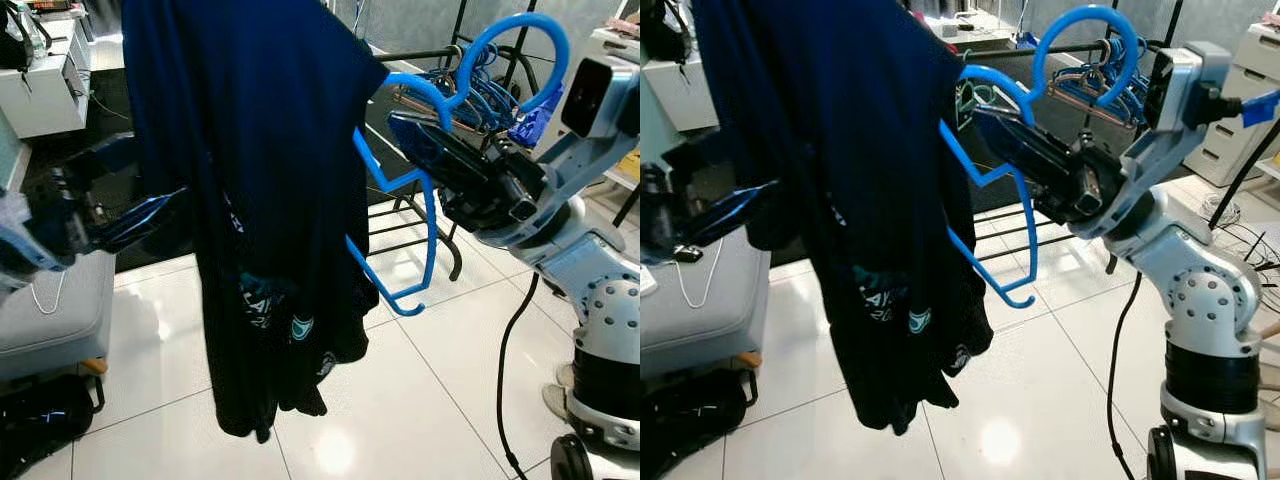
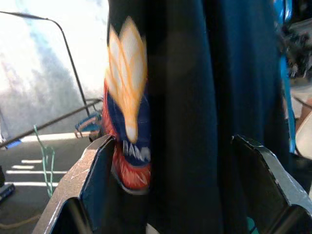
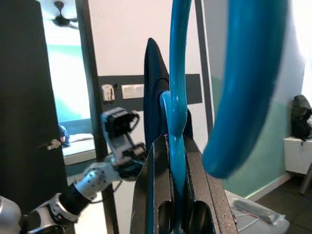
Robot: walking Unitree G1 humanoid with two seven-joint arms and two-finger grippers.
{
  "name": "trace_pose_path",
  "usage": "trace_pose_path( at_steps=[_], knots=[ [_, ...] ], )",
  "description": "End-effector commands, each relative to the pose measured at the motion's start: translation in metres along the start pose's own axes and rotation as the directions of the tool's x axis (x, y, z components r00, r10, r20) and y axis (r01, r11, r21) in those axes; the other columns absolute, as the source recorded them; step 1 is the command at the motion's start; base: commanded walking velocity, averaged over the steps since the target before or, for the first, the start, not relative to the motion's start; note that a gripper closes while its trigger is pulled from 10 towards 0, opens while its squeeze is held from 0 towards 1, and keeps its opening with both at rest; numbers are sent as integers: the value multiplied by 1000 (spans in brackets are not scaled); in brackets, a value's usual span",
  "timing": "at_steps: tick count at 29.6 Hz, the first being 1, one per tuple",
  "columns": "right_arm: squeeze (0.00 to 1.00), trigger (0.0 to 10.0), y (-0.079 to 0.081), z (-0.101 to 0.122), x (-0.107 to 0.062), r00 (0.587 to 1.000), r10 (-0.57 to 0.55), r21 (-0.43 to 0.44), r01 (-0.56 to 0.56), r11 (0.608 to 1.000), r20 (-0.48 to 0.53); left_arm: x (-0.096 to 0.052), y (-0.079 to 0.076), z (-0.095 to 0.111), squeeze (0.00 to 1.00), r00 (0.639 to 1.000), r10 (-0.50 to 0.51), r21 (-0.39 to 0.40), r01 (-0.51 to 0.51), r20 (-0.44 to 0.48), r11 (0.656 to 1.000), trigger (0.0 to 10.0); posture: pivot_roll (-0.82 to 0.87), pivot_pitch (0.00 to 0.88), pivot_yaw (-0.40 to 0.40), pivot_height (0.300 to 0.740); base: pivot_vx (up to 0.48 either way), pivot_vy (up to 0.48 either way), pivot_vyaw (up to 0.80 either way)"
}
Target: Hang hanger
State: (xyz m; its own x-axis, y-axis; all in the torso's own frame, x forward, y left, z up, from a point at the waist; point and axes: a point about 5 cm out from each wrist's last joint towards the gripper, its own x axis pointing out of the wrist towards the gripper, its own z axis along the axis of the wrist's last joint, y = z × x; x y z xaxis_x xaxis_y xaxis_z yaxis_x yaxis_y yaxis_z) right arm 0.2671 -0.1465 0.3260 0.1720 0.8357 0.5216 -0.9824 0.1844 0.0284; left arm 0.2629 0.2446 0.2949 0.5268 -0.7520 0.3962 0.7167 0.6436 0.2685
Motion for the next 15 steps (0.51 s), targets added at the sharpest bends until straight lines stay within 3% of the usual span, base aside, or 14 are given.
trace_pose_path(
  at_steps=[1, 7, 11, 12, 13, 14, 15],
  knots=[
    [0, 0, 7, 2, 4, 999, 39, -1, -39, 999, 12, 2, 0, -2, 0, 1000, 8, 7, -8, 3, 1000, 10000, -86, 45, -16, 740, 0, 0, 0],
    [0, 0, 8, 1, 7, 999, 47, 6, -47, 999, 12, 11, -11, -7, 0, 999, -26, -37, 27, 32, 999, 10000, -81, 43, -16, 740, 0, 0, 0],
    [0, 0, 9, 0, 7, 999, 45, 9, -45, 999, 16, 27, -26, -12, 0, 995, -52, -98, 61, 89, 993, 10000, -77, 37, -14, 740, 0, 0, 0],
    [0, 0, 9, 0, 7, 999, 45, 10, -45, 999, 18, 29, -28, -14, 0, 994, -55, -108, 65, 97, 992, 8824, -80, 35, -13, 740, 0, 0, 0],
    [0, 0, 9, 0, 7, 999, 45, 10, -45, 999, 18, 29, -28, -14, 0, 994, -55, -108, 65, 97, 992, 8824, -80, 35, -13, 740, 0, 0, 0],
    [0, 0, 9, 0, 7, 999, 45, 9, -45, 999, 19, 31, -29, -15, 0, 993, -50, -115, 63, 106, 991, 1020, -80, 35, -13, 740, 0, 0, 0],
    [0, 0, 9, 0, 7, 999, 44, 10, -44, 999, 19, 32, -29, -16, 0, 992, -49, -124, 63, 114, 990, 0, -80, 35, -13, 740, 0, 0, 0]
  ],
)
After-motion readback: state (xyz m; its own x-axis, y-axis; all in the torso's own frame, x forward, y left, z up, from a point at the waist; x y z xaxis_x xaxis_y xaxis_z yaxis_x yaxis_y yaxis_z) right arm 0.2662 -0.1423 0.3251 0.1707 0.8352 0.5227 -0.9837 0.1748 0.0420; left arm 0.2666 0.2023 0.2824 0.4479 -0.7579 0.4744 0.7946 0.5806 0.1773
